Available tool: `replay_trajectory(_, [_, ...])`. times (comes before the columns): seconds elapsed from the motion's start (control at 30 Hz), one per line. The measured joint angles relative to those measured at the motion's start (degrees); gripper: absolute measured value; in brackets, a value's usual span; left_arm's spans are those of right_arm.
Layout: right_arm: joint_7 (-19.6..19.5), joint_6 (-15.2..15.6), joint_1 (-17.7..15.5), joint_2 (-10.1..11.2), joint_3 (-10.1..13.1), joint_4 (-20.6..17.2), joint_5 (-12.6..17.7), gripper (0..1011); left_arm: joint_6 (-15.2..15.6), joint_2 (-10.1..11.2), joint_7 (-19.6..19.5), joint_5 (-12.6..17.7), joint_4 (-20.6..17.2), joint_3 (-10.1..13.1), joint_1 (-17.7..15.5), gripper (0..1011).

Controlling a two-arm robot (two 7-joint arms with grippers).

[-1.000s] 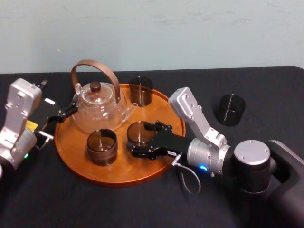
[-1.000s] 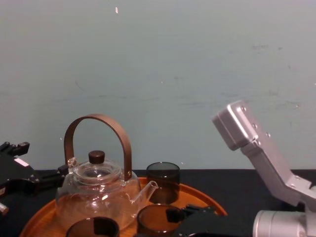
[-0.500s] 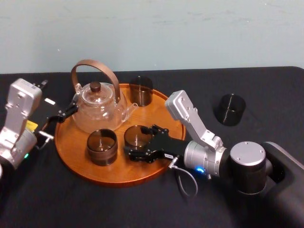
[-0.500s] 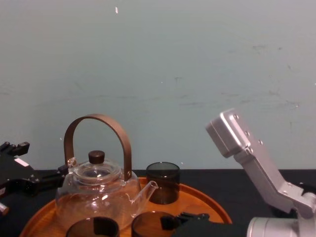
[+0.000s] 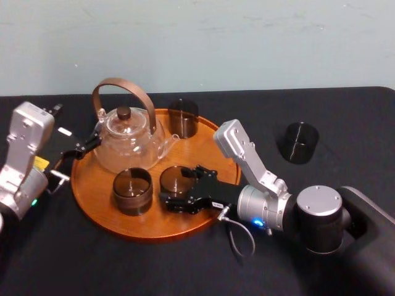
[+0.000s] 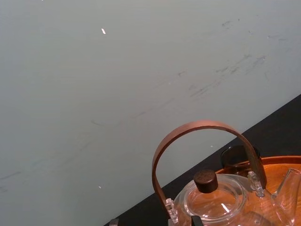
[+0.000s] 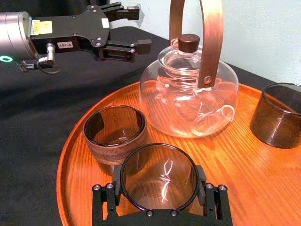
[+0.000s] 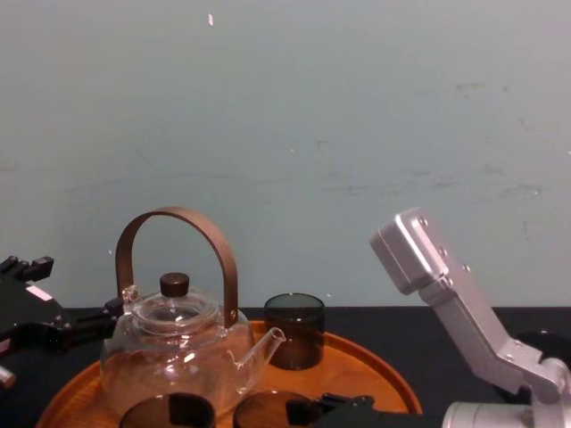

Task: Pick up the glass from the table and place it on the tray.

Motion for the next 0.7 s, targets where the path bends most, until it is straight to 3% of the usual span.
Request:
replay_trajectory(0.5, [0.2,0.3,0.2,-0.2,-0.5,0.3,-0.3,938,0.0,0.0,0.0,0.0,0.0,0.0,0.0,1001])
replay_trajectory(0.57, [0.2,-0.3,-0.1,0.0,-0.3,-0.4,-0.1,998,0.0,0.0,0.0,0.0,0.0,0.0,0.0,1001])
replay_trajectory(0.7, [-0.9,-1.9,-1.2,1.1,0.3,-3.0,-0.6,1002,0.0,0.0,0.0,0.0,0.0,0.0,0.0,1001])
